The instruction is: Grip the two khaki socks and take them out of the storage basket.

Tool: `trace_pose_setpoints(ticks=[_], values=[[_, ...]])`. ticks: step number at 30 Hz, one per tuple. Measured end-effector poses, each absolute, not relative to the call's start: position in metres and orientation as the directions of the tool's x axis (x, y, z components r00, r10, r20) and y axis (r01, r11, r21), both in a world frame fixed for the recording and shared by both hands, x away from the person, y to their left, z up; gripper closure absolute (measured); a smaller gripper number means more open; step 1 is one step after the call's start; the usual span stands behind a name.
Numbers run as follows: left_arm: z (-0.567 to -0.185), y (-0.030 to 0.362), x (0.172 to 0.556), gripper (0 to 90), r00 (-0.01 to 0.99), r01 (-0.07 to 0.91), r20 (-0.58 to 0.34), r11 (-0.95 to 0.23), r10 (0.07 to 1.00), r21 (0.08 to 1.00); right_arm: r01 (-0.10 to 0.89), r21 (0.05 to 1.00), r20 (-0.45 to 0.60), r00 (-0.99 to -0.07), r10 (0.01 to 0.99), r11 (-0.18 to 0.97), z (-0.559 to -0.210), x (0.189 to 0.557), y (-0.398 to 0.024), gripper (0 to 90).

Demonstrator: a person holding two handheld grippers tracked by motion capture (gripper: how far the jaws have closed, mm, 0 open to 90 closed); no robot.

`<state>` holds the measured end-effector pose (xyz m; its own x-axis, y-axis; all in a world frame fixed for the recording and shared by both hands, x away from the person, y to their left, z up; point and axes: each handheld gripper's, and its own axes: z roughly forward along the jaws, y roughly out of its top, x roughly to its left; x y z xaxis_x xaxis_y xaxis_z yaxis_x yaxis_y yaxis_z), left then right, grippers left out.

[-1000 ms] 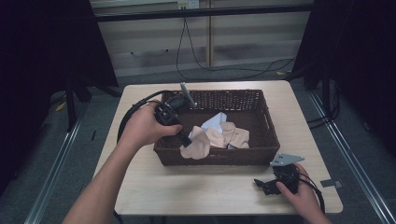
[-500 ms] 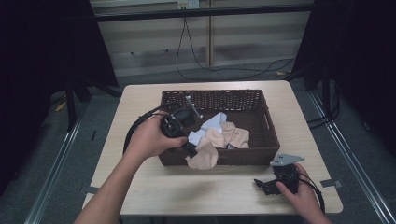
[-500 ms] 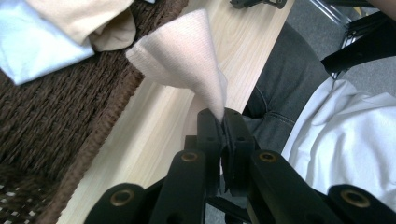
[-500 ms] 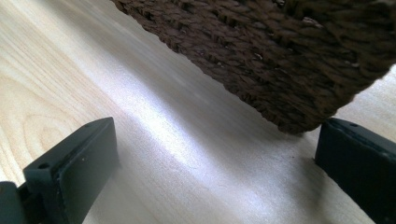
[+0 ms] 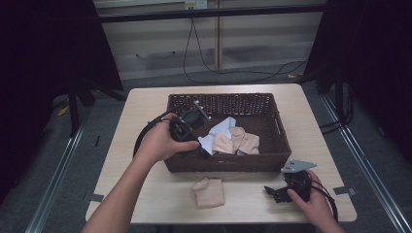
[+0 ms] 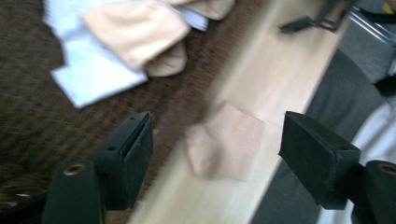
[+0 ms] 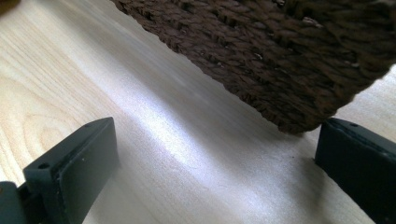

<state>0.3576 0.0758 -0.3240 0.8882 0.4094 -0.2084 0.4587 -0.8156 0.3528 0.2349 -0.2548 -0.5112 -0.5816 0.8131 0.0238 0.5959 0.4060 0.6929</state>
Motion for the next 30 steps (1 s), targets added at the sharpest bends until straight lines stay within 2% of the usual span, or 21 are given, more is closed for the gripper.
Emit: trace_pose_setpoints(ticks=[2, 8, 30], values=[[-0.327, 0.074, 0.365, 19.0, 0.885, 0.466, -0.190, -0.811, 0.425, 0.355, 0.599, 0.691, 0.025, -0.579, 0.815, 0.405, -0.511, 0.235, -0.255, 0.0], [-0.335, 0.064, 0.373, 16.0, 0.877, 0.480, -0.175, -0.807, 0.447, 0.344, 0.597, 0.692, 0.025, -0.581, 0.813, 0.406, -0.511, 0.235, -0.255, 0.0], [-0.365, 0.032, 0.407, 15.7, 0.862, 0.505, -0.138, -0.799, 0.488, 0.328, 0.592, 0.695, 0.020, -0.584, 0.812, 0.408, -0.511, 0.235, -0.255, 0.0]])
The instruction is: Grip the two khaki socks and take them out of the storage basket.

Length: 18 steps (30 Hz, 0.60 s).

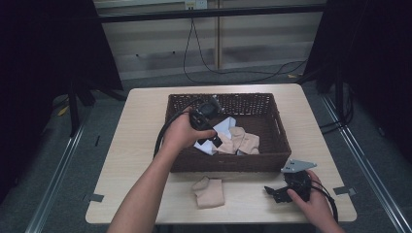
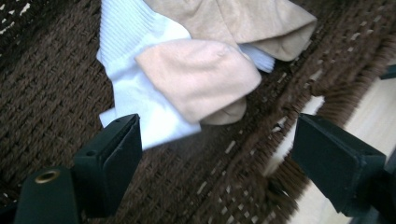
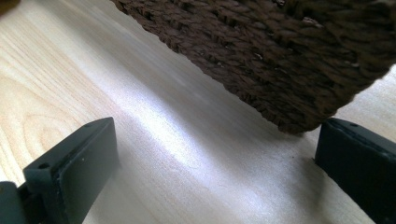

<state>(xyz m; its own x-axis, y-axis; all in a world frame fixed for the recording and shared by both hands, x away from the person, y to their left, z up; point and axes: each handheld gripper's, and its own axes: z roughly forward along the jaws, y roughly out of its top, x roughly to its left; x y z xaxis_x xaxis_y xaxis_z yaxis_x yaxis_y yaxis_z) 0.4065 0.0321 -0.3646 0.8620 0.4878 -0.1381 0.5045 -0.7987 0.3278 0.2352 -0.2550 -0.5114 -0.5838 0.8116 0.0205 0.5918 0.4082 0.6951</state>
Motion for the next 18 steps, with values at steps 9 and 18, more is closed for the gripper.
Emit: trace_pose_setpoints(ticks=[9, 18], values=[[-0.381, 0.022, 0.414, 15.6, 0.855, 0.518, -0.161, -0.789, 0.494, 0.330, 0.589, 0.696, 0.018, -0.586, 0.810, 0.410, -0.511, 0.235, -0.255, 0.0], [-0.392, 0.014, 0.418, 15.0, 0.861, 0.508, -0.170, -0.795, 0.480, 0.330, 0.588, 0.697, 0.019, -0.586, 0.810, 0.410, -0.512, 0.235, -0.255, 0.0]])
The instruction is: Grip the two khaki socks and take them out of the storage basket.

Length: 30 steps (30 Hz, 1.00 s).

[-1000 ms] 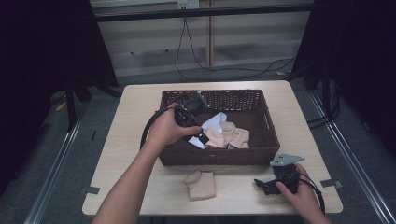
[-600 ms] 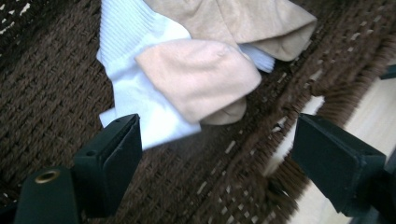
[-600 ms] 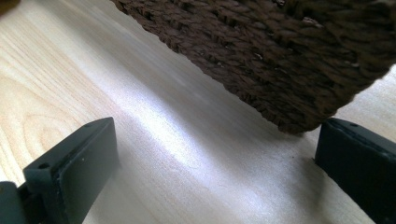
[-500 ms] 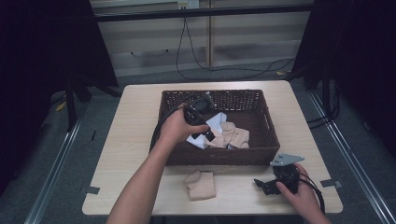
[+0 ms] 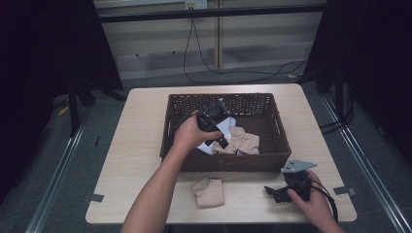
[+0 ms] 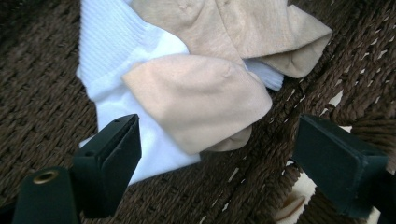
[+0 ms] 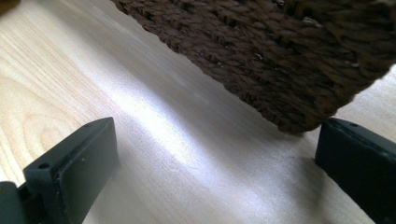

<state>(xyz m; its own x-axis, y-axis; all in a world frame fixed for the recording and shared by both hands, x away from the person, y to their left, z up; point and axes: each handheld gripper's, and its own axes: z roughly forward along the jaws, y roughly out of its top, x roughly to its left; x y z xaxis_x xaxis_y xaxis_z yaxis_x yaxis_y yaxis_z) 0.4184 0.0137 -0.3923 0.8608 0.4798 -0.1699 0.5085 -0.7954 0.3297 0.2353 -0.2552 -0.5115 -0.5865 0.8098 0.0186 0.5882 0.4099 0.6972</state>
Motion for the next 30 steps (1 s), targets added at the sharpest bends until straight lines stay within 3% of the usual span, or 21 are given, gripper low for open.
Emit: trace_pose_setpoints(ticks=[23, 30], values=[[-0.427, -0.015, 0.425, 15.3, 0.857, 0.515, -0.167, -0.798, 0.488, 0.313, 0.589, 0.697, 0.016, -0.584, 0.812, 0.410, -0.511, 0.235, -0.255, 0.0], [-0.439, -0.019, 0.429, 19.8, 0.842, 0.539, -0.195, -0.786, 0.502, 0.305, 0.597, 0.692, 0.025, -0.582, 0.813, 0.406, -0.511, 0.235, -0.255, 0.0]])
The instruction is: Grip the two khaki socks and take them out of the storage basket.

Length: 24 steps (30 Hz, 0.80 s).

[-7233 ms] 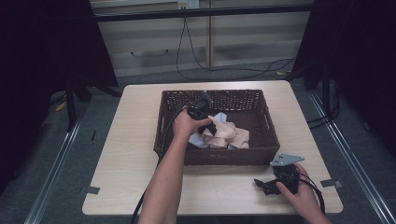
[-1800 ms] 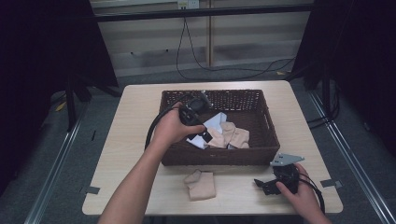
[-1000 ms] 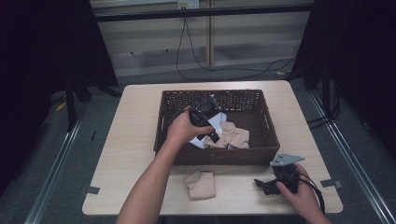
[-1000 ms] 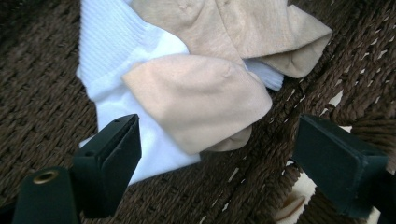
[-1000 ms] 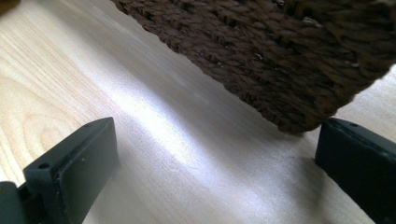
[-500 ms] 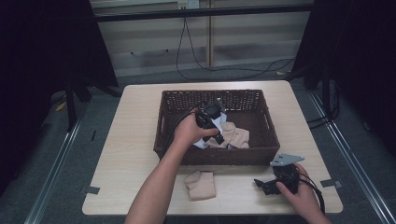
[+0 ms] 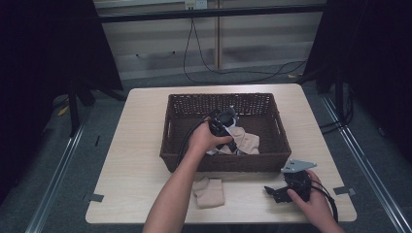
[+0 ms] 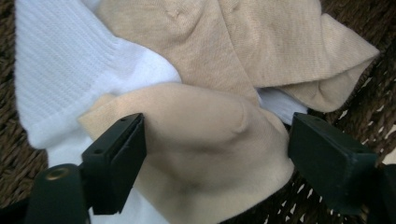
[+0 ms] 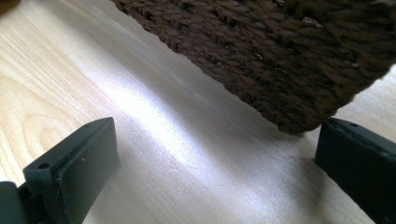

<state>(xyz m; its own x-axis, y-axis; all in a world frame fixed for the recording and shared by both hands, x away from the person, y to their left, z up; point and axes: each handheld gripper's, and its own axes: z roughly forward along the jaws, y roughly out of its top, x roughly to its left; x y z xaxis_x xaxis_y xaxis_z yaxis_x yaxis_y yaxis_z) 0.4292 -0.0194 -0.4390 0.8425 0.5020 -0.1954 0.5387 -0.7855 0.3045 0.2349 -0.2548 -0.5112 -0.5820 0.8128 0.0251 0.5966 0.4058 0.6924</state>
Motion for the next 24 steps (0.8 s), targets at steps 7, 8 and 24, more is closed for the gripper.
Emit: trace_pose_setpoints(ticks=[7, 8, 24], values=[[-0.444, -0.021, 0.430, 28.8, 0.845, 0.534, -0.186, -0.793, 0.501, 0.294, 0.597, 0.692, 0.025, -0.582, 0.813, 0.406, -0.511, 0.235, -0.255, 0.0], [-0.444, -0.021, 0.430, 31.8, 0.847, 0.531, -0.180, -0.794, 0.500, 0.295, 0.597, 0.692, 0.025, -0.581, 0.813, 0.406, -0.511, 0.235, -0.255, 0.0], [-0.426, -0.005, 0.429, 85.7, 0.820, 0.569, -0.236, -0.789, 0.522, 0.230, 0.589, 0.695, 0.017, -0.586, 0.810, 0.411, -0.511, 0.236, -0.255, 0.0]])
